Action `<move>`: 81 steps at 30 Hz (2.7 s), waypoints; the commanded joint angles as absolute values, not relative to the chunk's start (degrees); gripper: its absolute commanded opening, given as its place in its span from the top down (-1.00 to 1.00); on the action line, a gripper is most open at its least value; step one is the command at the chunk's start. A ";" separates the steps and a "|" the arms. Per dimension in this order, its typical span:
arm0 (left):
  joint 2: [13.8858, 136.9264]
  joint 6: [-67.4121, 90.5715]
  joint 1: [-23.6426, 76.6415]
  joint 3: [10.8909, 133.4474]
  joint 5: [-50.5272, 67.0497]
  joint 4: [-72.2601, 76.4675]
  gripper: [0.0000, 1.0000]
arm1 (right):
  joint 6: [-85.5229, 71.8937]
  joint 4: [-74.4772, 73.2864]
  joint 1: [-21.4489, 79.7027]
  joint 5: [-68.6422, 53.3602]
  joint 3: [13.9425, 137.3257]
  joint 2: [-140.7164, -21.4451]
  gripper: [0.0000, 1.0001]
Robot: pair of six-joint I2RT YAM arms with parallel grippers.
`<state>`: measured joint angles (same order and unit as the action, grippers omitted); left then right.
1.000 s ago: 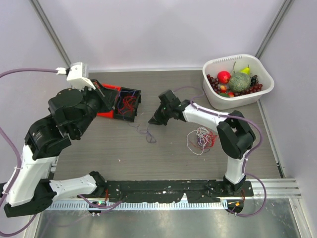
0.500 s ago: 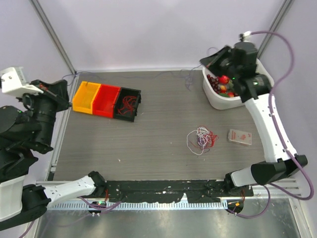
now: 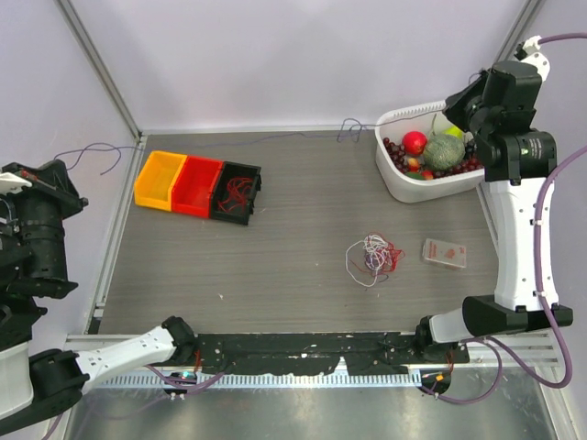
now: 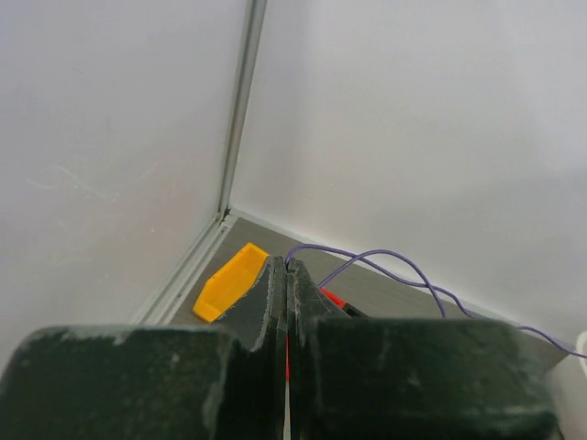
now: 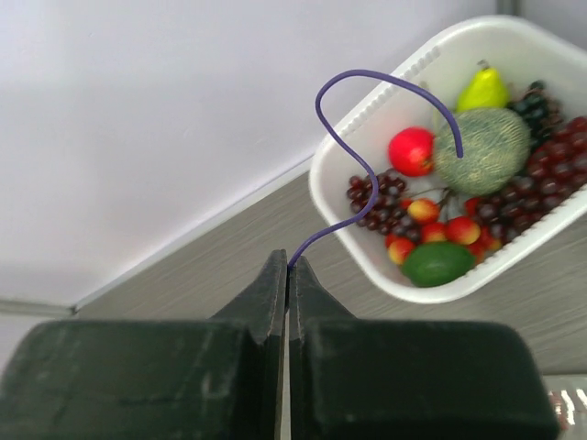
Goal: Untangle the cables
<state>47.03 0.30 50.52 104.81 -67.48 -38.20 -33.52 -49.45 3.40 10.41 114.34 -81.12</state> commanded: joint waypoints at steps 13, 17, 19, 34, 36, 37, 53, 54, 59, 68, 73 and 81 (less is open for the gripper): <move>47.37 -18.09 50.54 103.72 -80.50 -37.18 1.00 | -26.10 -51.33 -3.50 26.55 125.33 -91.22 0.99; 46.41 -21.44 50.62 103.27 -82.00 -37.00 1.00 | -23.22 -49.14 -4.83 22.86 126.65 -94.65 0.99; 45.62 -21.80 50.62 102.40 -81.66 -36.91 1.00 | -22.15 -48.87 -4.83 19.10 129.27 -96.85 0.99; 56.24 12.57 50.62 95.98 -49.58 -47.38 1.00 | -23.54 -39.84 20.73 4.95 109.19 -86.05 0.99; 57.21 13.09 50.62 94.75 -48.78 -47.11 1.00 | -26.43 -36.41 21.27 2.04 102.24 -83.77 0.99; 57.65 13.62 50.62 93.79 -48.43 -46.94 1.00 | -27.76 -35.08 21.27 0.98 97.52 -82.72 0.99; 53.71 34.26 50.62 75.16 -40.53 -50.36 1.00 | -28.22 -32.25 21.27 -0.79 90.61 -91.93 0.99; 53.18 35.76 50.54 73.93 -39.65 -50.80 1.00 | -27.86 -32.43 21.27 -0.70 90.53 -92.89 0.99; 49.93 40.16 50.62 68.39 -36.47 -52.55 1.00 | -24.61 -34.18 21.36 4.56 88.86 -95.18 0.98; 46.67 42.71 50.54 66.89 -37.79 -57.74 1.00 | -18.90 -37.78 21.27 8.25 93.69 -102.65 0.71; 47.20 42.19 50.62 68.29 -36.92 -58.98 1.00 | -19.68 -42.36 22.06 7.65 97.90 -107.40 0.04; 47.99 41.40 50.62 66.80 -34.46 -57.66 1.00 | -22.40 -34.11 34.44 -1.37 95.81 -108.27 -0.29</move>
<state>47.40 41.39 50.52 67.02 -35.38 -58.61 -20.82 -40.60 27.86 6.33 95.29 -108.40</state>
